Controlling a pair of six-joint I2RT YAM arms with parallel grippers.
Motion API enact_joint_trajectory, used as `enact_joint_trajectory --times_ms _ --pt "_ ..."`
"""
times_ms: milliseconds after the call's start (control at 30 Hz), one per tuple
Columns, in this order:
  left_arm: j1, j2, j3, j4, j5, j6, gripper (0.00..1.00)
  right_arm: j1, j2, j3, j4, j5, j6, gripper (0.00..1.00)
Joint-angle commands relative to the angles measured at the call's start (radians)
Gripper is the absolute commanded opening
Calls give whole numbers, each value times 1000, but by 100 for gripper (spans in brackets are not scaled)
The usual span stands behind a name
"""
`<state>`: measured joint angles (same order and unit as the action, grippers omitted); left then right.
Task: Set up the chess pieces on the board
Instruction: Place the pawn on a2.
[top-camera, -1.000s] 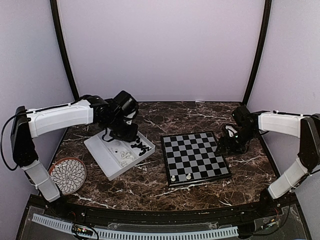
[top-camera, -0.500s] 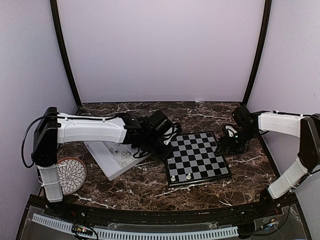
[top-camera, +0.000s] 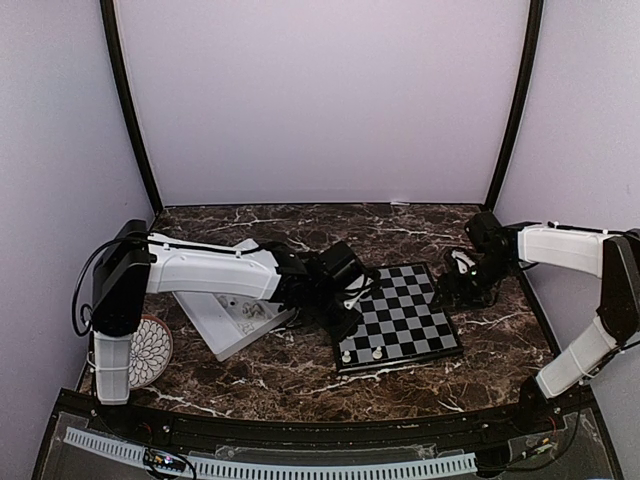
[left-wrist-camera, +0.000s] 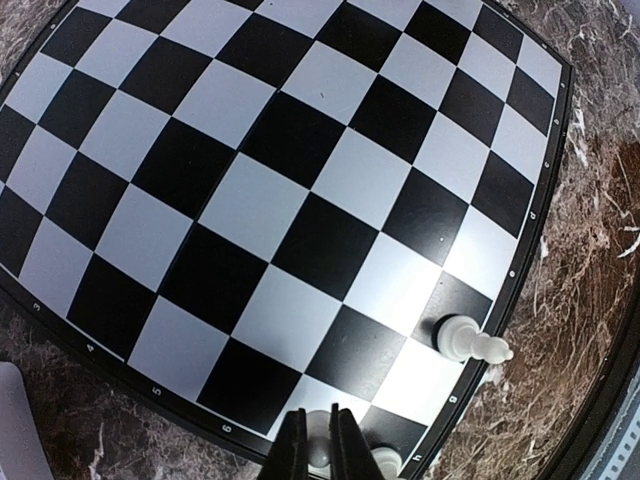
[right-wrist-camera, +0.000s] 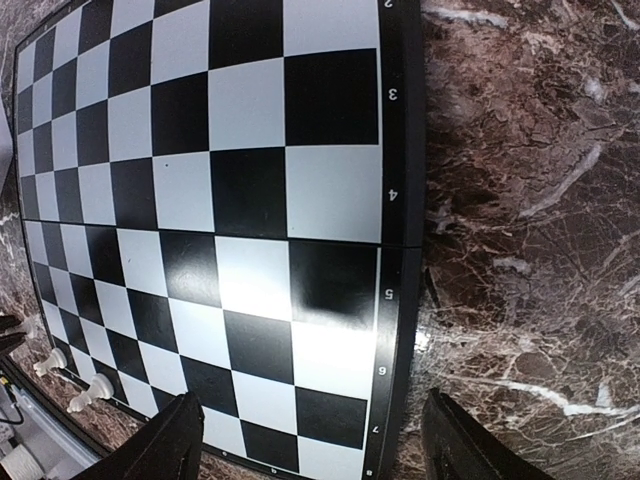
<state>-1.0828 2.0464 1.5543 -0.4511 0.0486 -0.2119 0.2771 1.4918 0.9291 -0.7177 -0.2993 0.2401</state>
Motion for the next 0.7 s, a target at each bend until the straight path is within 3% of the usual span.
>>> enact_joint_trajectory --times_ms 0,667 --pt "-2 5 24 -34 20 29 4 8 -32 -10 16 -9 -10 77" --pt "-3 45 35 -49 40 37 6 8 -38 -18 16 -6 -10 77"
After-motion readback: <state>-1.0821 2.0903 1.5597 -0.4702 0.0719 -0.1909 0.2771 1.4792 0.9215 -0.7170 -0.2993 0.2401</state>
